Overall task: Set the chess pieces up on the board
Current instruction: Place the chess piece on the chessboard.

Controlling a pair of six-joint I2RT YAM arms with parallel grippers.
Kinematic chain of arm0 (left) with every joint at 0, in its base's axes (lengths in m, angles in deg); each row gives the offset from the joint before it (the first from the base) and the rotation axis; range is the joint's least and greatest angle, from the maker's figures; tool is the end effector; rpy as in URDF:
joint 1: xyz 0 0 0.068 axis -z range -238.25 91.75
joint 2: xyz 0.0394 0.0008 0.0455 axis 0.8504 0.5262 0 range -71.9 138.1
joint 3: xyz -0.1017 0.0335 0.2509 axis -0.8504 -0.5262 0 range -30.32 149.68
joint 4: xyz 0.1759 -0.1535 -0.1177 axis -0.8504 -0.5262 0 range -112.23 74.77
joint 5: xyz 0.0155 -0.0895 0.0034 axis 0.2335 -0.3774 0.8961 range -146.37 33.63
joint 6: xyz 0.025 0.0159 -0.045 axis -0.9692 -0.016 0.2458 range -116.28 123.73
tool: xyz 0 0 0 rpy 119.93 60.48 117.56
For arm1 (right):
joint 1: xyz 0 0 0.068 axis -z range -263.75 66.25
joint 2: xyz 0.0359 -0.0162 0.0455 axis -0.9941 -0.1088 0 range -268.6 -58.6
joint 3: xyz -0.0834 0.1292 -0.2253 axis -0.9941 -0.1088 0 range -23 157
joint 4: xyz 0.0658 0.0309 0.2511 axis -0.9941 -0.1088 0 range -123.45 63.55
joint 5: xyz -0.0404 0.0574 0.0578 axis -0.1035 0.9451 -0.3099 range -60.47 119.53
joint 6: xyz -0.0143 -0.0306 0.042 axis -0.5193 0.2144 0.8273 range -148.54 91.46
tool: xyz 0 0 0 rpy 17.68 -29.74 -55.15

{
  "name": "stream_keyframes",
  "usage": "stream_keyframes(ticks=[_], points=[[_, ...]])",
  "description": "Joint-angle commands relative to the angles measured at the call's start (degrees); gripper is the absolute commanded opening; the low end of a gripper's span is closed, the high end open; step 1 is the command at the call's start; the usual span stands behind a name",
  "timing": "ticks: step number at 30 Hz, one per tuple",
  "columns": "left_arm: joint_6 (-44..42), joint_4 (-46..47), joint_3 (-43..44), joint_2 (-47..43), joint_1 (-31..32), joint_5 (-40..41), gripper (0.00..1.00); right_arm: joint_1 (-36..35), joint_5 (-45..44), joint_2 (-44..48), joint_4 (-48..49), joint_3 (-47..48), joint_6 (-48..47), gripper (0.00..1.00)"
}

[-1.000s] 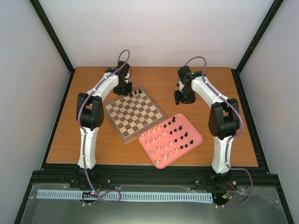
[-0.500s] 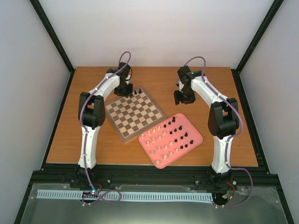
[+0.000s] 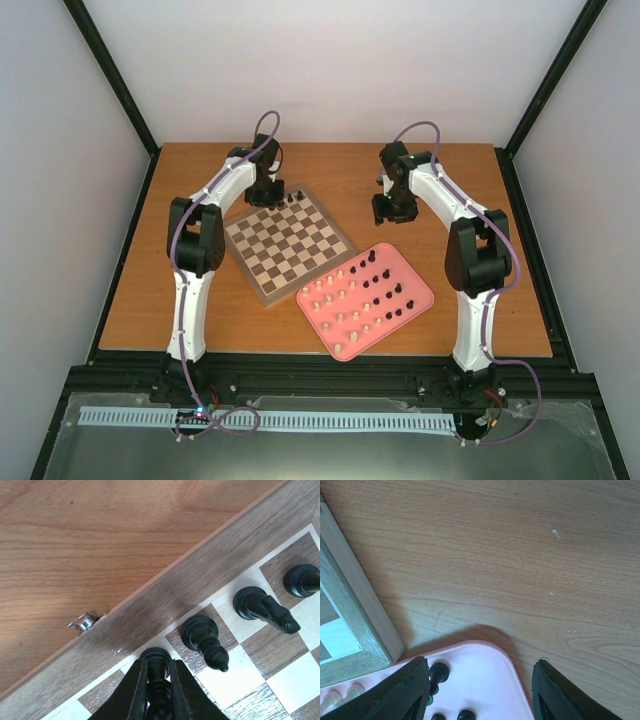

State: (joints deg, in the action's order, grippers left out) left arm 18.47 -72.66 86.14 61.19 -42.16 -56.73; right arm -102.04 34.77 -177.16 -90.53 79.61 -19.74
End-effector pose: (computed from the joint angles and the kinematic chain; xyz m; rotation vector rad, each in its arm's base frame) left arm 0.4634 -0.1339 0.1883 0.0352 2.8726 -0.1157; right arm 0.3951 0.1339 0.2279 -0.2590 2.9764 0.1939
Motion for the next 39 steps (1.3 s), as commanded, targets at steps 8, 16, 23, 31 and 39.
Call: stream_keyframes(ticks=[8, 16, 23, 31, 39], points=[[0.24, -0.39, -1.84, -2.57, 0.07, -0.44, 0.03, 0.57, 0.63, -0.26, -0.33, 0.15, -0.45, 0.56], [0.15, -0.32, -1.69, -2.58, 0.07, -0.43, 0.18, 0.57, 0.61, -0.35, -0.43, 0.26, -0.45, 0.56], [0.11, -0.33, -1.57, -2.73, 0.12, -0.73, 0.3, 0.53, 0.8, -0.35, -0.44, 0.28, -0.54, 0.56], [-0.22, -0.73, -1.74, -4.31, 0.07, -0.61, 0.43, 0.17, 2.6, 2.16, -0.91, -1.77, -1.14, 0.57], [-0.58, -2.07, -2.0, -9.02, 0.07, -0.88, 0.66, -4.24, 3.04, 7.33, -0.61, -9.63, -0.49, 0.66]])
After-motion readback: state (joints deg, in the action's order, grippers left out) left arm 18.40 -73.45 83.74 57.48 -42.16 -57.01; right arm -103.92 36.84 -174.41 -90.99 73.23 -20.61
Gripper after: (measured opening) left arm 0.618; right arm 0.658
